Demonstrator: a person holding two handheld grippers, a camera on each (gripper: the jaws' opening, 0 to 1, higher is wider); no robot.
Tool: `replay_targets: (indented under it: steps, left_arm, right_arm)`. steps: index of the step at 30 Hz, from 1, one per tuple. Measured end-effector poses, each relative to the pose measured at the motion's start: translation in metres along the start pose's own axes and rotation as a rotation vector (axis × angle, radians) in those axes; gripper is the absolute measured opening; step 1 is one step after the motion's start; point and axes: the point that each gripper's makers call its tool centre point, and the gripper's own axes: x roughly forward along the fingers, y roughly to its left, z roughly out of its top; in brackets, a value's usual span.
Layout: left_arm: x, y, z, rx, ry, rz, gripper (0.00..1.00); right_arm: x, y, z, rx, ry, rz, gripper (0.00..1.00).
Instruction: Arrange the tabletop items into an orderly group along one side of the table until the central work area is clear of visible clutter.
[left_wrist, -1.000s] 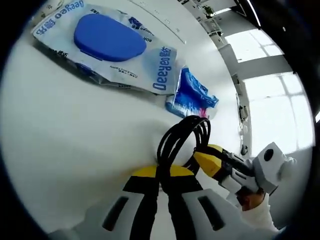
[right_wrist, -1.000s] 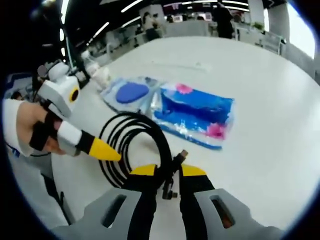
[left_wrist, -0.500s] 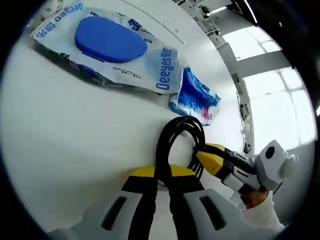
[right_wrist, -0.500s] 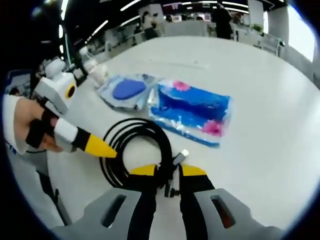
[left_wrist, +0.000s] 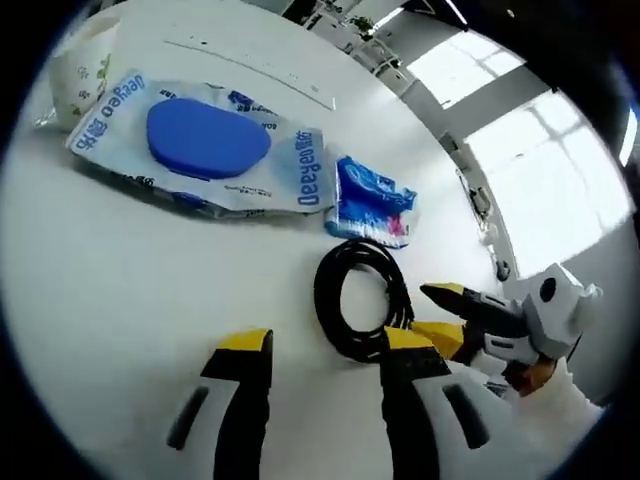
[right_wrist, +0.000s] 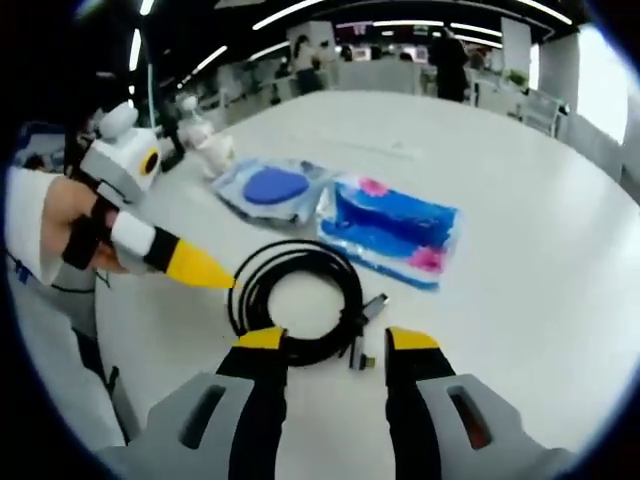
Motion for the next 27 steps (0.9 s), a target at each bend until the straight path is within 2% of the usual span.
replay_targets:
  steps: [2, 4, 7, 11, 14, 15, 19, 22, 24, 27]
  left_arm:
    - [-0.009, 0.002, 0.002, 0.095, -0.017, 0.007, 0.66]
    - [-0.022, 0.005, 0.003, 0.204, -0.028, 0.021, 0.76]
    - [-0.037, 0.011, 0.004, 0.300, -0.043, 0.047, 0.86]
    - [-0.065, 0.026, 0.007, 0.393, -0.055, 0.075, 0.91]
    - [-0.086, 0.042, 0.014, 0.487, -0.087, 0.111, 0.99]
    - [-0.096, 0.049, 0.016, 0.509, -0.098, 0.125, 1.00]
    - [-0.126, 0.073, 0.021, 0.536, -0.131, 0.170, 1.00]
    - [-0.155, 0.098, 0.023, 0.517, -0.152, 0.201, 0.99]
    - [-0.175, 0.119, 0.022, 0.486, -0.152, 0.239, 0.97]
    - [-0.198, 0.139, 0.021, 0.499, -0.148, 0.285, 0.96]
  right_arm:
    - [-0.008, 0.004, 0.001, 0.013, -0.022, 0.001, 0.45]
    - [-0.014, 0.008, 0.001, 0.023, -0.036, 0.004, 0.49]
    - [-0.026, 0.013, 0.002, 0.035, -0.056, -0.002, 0.53]
    - [-0.038, 0.018, 0.002, 0.058, -0.077, -0.008, 0.58]
    - [-0.046, 0.024, 0.000, 0.074, -0.089, -0.010, 0.60]
    - [-0.048, 0.025, 0.000, 0.076, -0.091, -0.009, 0.60]
    - [-0.057, 0.034, -0.003, 0.085, -0.093, -0.002, 0.62]
    - [-0.062, 0.039, -0.005, 0.089, -0.096, 0.001, 0.62]
    - [-0.066, 0.042, -0.005, 0.089, -0.098, 0.002, 0.62]
    - [-0.070, 0.048, -0.010, 0.118, -0.095, 0.003, 0.62]
